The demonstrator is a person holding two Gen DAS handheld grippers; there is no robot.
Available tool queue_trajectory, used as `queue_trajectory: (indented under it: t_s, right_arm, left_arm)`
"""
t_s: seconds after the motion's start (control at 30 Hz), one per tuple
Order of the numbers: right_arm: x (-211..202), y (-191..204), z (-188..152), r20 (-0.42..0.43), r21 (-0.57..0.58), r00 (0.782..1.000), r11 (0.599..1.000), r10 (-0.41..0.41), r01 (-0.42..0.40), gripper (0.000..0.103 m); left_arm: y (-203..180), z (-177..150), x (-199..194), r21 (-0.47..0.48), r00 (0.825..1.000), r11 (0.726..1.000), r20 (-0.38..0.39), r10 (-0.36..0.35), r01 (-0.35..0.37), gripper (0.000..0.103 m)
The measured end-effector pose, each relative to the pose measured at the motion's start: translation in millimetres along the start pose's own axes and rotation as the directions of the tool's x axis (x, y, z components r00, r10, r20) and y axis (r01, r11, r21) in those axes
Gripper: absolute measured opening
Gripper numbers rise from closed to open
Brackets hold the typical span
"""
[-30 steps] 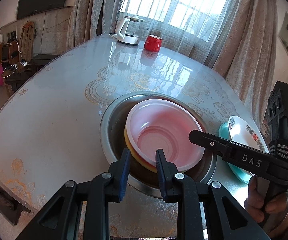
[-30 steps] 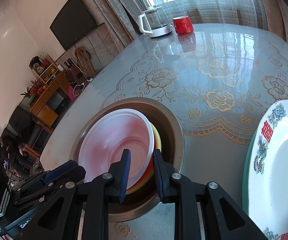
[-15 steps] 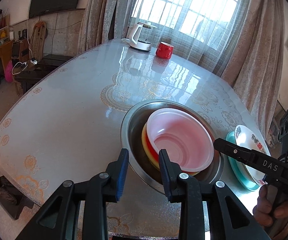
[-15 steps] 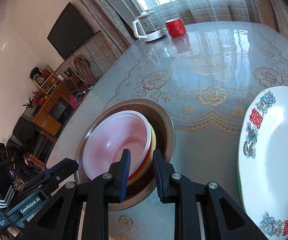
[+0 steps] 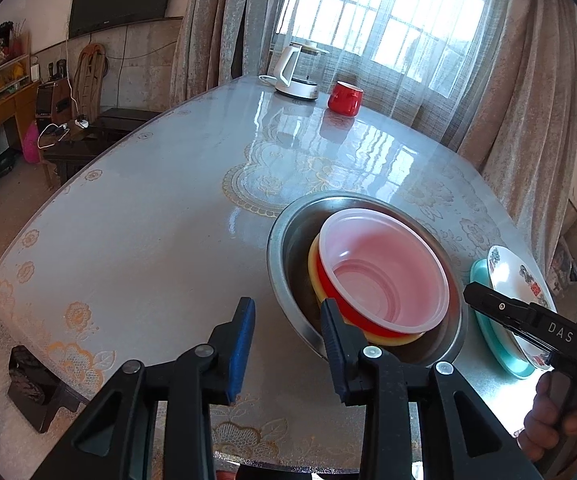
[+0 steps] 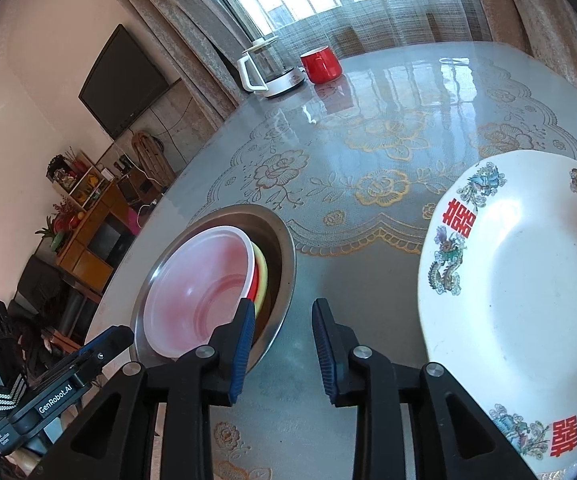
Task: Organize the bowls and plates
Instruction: 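Open the right gripper and release the red bowl, then grasp the rim of the steel bowl with the right gripper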
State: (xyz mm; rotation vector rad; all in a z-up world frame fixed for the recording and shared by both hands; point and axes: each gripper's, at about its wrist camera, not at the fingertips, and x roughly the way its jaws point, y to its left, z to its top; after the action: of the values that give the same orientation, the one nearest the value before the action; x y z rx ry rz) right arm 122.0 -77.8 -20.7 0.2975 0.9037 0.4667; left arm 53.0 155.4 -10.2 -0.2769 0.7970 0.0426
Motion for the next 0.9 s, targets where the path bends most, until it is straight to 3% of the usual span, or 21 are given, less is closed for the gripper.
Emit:
queue_trajectory:
  t_s: [0.33, 0.63, 0.9]
  right_arm:
    - [1.0, 1.0, 0.9, -0.003, -0.009, 1.000, 1.000, -0.012, 0.012, 0.030]
    - [3.5, 3.3, 5.9, -0.015, -0.005, 1.000, 1.000, -0.014, 0.014, 0.032]
    - [4.5, 4.9, 11.8, -0.012, -0.033, 0.999, 0.999, -0.042, 0.042, 0.032]
  left_arm:
    - [6.1, 2.5, 4.6, -0.022, 1.000, 1.000, -0.010, 0.017, -0.017, 0.035]
    - [15.8, 9.2, 17.7, -0.048, 0.999, 0.998, -0.030, -0.033, 0.032, 0.035]
    - [19.2, 14.4, 32.6, -0.056, 0.997, 0.996, -0.040, -0.069, 0.067, 0.042]
